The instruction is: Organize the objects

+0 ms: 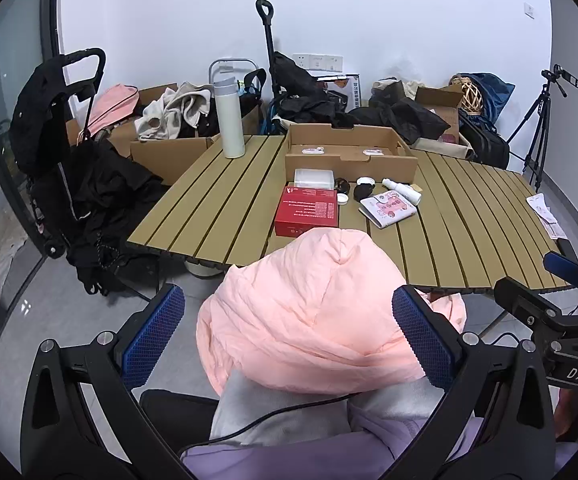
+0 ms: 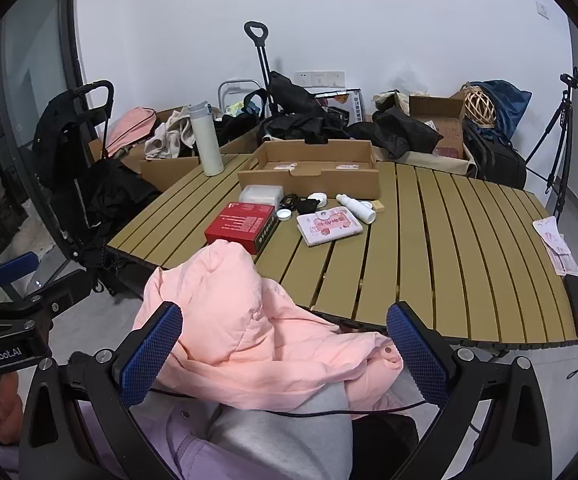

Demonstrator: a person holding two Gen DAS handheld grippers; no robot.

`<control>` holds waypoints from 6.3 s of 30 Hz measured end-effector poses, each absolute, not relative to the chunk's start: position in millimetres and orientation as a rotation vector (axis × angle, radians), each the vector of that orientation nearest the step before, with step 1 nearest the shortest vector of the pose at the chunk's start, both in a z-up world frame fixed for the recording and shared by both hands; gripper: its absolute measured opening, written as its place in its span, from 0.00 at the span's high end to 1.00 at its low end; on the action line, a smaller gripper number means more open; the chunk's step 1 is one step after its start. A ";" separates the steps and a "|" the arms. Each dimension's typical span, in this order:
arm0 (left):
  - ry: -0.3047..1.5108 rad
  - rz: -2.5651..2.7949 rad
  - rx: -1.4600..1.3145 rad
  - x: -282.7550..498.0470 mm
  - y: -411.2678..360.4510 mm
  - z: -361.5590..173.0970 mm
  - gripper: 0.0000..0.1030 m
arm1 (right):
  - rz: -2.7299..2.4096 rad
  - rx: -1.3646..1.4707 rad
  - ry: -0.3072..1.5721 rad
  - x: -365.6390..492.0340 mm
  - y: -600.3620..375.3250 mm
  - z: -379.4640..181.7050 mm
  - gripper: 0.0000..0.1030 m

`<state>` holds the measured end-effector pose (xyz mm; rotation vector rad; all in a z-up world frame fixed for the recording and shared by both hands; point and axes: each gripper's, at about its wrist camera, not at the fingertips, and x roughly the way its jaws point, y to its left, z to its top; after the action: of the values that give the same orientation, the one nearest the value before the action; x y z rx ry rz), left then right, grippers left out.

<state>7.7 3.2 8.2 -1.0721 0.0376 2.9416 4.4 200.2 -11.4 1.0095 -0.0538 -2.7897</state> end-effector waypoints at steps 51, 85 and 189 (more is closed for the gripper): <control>0.043 2.940 -1.117 7.0 3.6 -3.4 0.00 | -2.800 1.042 -0.052 1.8 200.3 -14.8 0.00; -0.082 2.814 -1.211 -136.5 -41.0 -62.9 0.01 | -2.611 1.147 -0.166 -112.9 193.1 -81.1 0.16; 0.043 2.938 -1.060 -11.3 -3.3 -36.2 0.00 | -2.655 1.029 -0.090 -3.9 226.7 -80.4 0.00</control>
<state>-11.3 -3.3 -36.2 -1.0599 0.0428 2.9376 -3.9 226.7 -80.4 1.0290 -0.0898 -2.6552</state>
